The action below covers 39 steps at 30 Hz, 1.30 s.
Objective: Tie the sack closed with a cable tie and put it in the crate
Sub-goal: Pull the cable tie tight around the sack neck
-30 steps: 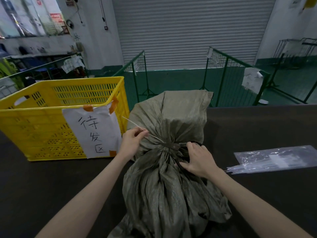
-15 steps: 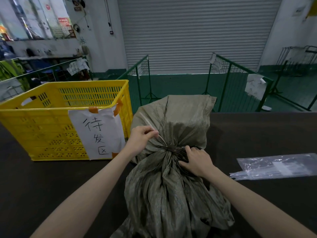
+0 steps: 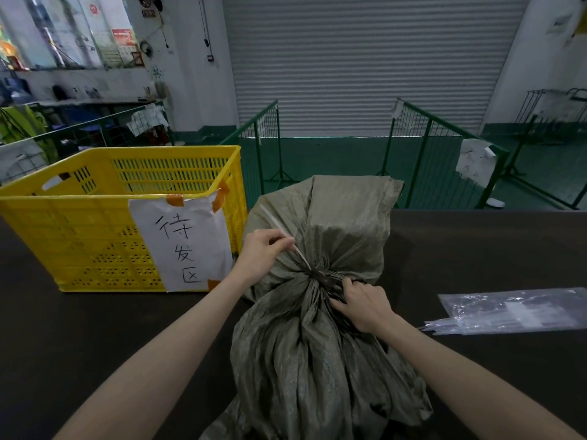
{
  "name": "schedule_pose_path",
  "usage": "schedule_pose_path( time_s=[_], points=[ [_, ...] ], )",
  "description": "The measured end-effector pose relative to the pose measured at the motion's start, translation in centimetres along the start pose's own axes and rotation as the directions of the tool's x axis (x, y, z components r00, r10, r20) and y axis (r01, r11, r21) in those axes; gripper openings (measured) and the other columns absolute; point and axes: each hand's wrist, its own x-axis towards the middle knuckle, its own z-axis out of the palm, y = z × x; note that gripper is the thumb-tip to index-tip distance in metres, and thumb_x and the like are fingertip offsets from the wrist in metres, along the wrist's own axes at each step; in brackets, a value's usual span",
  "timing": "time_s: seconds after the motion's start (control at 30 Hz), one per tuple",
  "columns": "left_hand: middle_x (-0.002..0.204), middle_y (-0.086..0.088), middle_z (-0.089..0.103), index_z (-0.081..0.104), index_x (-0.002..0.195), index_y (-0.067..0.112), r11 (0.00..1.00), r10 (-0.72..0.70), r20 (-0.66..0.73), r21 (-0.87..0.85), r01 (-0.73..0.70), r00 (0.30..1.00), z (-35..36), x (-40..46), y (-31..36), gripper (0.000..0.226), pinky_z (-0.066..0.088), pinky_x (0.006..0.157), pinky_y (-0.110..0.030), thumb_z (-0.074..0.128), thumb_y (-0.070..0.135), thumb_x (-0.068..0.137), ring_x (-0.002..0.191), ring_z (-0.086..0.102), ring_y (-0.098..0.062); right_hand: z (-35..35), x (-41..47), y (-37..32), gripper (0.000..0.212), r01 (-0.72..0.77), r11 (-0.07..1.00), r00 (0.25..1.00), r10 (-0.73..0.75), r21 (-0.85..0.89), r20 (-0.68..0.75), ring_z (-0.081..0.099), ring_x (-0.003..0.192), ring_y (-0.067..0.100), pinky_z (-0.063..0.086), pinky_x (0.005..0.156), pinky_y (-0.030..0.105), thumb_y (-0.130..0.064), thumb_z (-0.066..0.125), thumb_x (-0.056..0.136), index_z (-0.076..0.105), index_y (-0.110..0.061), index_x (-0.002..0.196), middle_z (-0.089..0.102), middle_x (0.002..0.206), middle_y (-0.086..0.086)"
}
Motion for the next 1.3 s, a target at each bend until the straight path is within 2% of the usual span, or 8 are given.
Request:
schedule_pose_path(
  time_s=[0.27, 0.4, 0.53, 0.83, 0.97, 1.13, 1.23, 1.3],
  points=[
    [0.075, 0.008, 0.071, 0.074, 0.074, 0.017, 0.985, -0.122, -0.121, -0.136, 0.105, 0.985, -0.8, 0.0, -0.9, 0.019, 0.047, 0.073, -0.02, 0.062, 0.019, 0.089, 0.069, 0.059, 0.008, 0.7, -1.1, 0.1, 0.048, -0.047, 0.999, 0.998, 0.047, 0.001, 0.045, 0.064, 0.099, 0.031, 0.039, 0.066, 0.037, -0.054, 0.029, 0.095, 0.046, -0.011, 0.107, 0.067, 0.107, 0.008],
    [0.075, 0.002, 0.067, 0.068, 0.077, 0.013, 0.928, -0.233, -0.171, -0.335, 0.165, 0.957, -0.8, -0.7, -1.2, 0.02, 0.045, 0.071, -0.021, 0.056, 0.016, 0.093, 0.068, 0.059, -0.001, 1.0, -2.2, 0.9, 0.046, -0.067, 0.997, 0.998, 0.068, 0.024, -0.009, 0.064, 0.096, 0.032, 0.036, 0.063, 0.036, -0.054, 0.03, 0.095, 0.044, -0.011, 0.106, 0.068, 0.101, 0.008],
    [0.076, -0.001, 0.066, 0.065, 0.076, 0.014, 0.865, -0.341, -0.181, -0.445, 0.233, 0.922, 0.0, -1.7, -1.9, 0.023, 0.044, 0.067, -0.021, 0.052, 0.018, 0.095, 0.072, 0.057, -0.011, 1.9, -3.4, 2.5, 0.044, -0.066, 0.96, 0.982, 0.111, 0.27, -0.156, 0.066, 0.079, 0.036, 0.043, 0.058, 0.039, -0.053, 0.047, 0.09, 0.05, -0.01, 0.093, 0.069, 0.08, 0.01],
    [0.072, -0.004, 0.064, 0.064, 0.076, 0.007, 0.821, -0.381, -0.08, -0.487, 0.298, 0.921, 2.4, -3.1, -2.0, 0.024, 0.045, 0.057, -0.012, 0.052, 0.013, 0.095, 0.06, 0.056, -0.004, 2.8, -4.5, 5.6, 0.035, -0.272, 0.482, 0.814, 0.577, 0.833, -0.068, 0.058, 0.062, 0.031, 0.044, 0.056, 0.042, -0.042, 0.059, 0.087, 0.049, -0.012, 0.073, 0.059, 0.061, 0.01],
    [0.071, -0.004, 0.063, 0.063, 0.074, 0.006, 0.804, -0.398, -0.044, -0.497, 0.325, 0.916, 3.8, -3.1, -1.6, 0.024, 0.044, 0.053, -0.01, 0.052, 0.011, 0.095, 0.057, 0.055, -0.004, 4.2, -3.5, 8.1, 0.043, -0.49, 0.395, 0.739, 0.661, 0.777, 0.129, 0.058, 0.078, 0.033, 0.045, 0.065, 0.04, -0.05, 0.053, 0.089, 0.053, -0.009, 0.078, 0.062, 0.079, 0.014],
    [0.074, -0.004, 0.065, 0.065, 0.074, 0.009, 0.798, -0.411, 0.018, -0.477, 0.369, 0.911, 4.9, -2.9, -2.0, 0.025, 0.044, 0.063, -0.02, 0.053, 0.014, 0.095, 0.067, 0.055, -0.011, 6.8, -2.3, 10.5, 0.034, -0.651, 0.421, 0.693, 0.67, 0.631, 0.267, 0.057, 0.085, 0.036, 0.037, 0.063, 0.034, -0.025, 0.059, 0.086, 0.041, -0.011, 0.061, 0.055, 0.08, 0.017],
    [0.074, -0.002, 0.066, 0.066, 0.074, 0.011, 0.792, -0.432, 0.035, -0.464, 0.397, 0.901, 5.4, -2.5, -2.2, 0.025, 0.043, 0.063, -0.021, 0.053, 0.015, 0.095, 0.064, 0.056, -0.007, 7.4, -1.3, 11.4, 0.017, -0.706, 0.401, 0.664, 0.662, 0.584, 0.348, 0.058, 0.098, 0.04, 0.041, 0.07, 0.035, -0.015, 0.059, 0.084, 0.051, -0.002, 0.09, 0.056, 0.095, 0.021],
    [0.073, -0.001, 0.066, 0.066, 0.074, 0.011, 0.79, -0.441, 0.041, -0.457, 0.409, 0.897, 5.5, -2.3, -2.4, 0.025, 0.043, 0.062, -0.02, 0.053, 0.016, 0.095, 0.061, 0.056, -0.003, 7.9, -0.6, 11.9, 0.026, -0.724, 0.414, 0.654, 0.668, 0.552, 0.356, 0.055, 0.105, 0.043, 0.043, 0.079, 0.04, -0.01, 0.054, 0.086, 0.044, 0.0, 0.108, 0.055, 0.111, 0.027]
  ],
)
